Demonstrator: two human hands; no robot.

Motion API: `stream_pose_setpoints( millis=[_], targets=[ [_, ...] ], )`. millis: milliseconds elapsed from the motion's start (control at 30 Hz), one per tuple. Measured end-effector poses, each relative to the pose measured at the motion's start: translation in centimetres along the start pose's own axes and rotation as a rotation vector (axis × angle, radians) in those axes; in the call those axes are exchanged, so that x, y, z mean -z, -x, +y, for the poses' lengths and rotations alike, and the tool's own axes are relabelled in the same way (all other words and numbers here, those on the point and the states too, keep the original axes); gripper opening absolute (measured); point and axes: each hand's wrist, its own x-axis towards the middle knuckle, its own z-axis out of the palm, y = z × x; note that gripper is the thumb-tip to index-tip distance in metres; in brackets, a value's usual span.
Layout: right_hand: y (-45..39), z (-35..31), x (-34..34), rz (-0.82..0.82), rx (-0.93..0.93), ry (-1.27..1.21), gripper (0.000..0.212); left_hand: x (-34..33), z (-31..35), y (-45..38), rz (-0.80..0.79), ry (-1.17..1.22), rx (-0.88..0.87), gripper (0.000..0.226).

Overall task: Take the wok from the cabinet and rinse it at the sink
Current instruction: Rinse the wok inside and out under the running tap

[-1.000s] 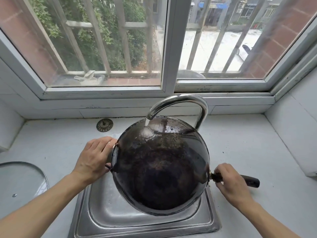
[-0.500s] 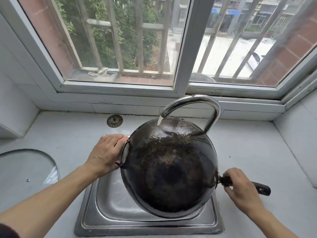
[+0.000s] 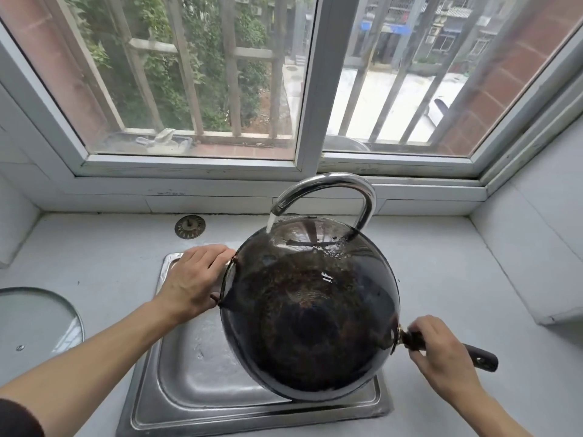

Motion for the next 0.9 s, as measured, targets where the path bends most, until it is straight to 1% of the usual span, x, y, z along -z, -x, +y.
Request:
stream_pose_setpoints(
  millis=[233, 433, 533, 600, 667, 767, 900],
  targets=[
    [-0.9, -1.3, 0.1, 0.006, 0.027, -0.003, 0.048, 0.5, -0.8, 1.7, -0.008, 0.014, 0.028, 0.102],
    [-2.6, -4.2, -1.3, -0.024, 0.126, -0.031, 0.05, 1.6, -3.2, 5.5, -0.021, 0.033, 0.095, 0.104],
    [-3.2, -4.5, -1.2, -0.026, 0.144, -0.042, 0.05, 1.5, -3.6, 6.2, -0.011, 0.057, 0.069, 0.105],
    [-3.3, -4.8, -1.2, -0.032, 0.162, -0.052, 0.048, 1.2, -4.2, 6.7, -0.028, 0.112, 0.08, 0.107],
    [-3.5, -5.0, -1.3, -0.038, 0.178, -0.069, 0.046, 1.1, -4.4, 7.5, -0.033, 0.175, 0.138, 0.107],
    [-3.9, -5.6, -1.6, -0.043, 0.194, -0.098, 0.045, 1.6, -4.3, 9.2, -0.062, 0.27, 0.23, 0.094],
    [-4.1, -5.9, -1.9, -0.041, 0.218, -0.111, 0.045, 2.3, -5.1, 11.3, -0.224, 0.481, 0.315, 0.071]
  ],
)
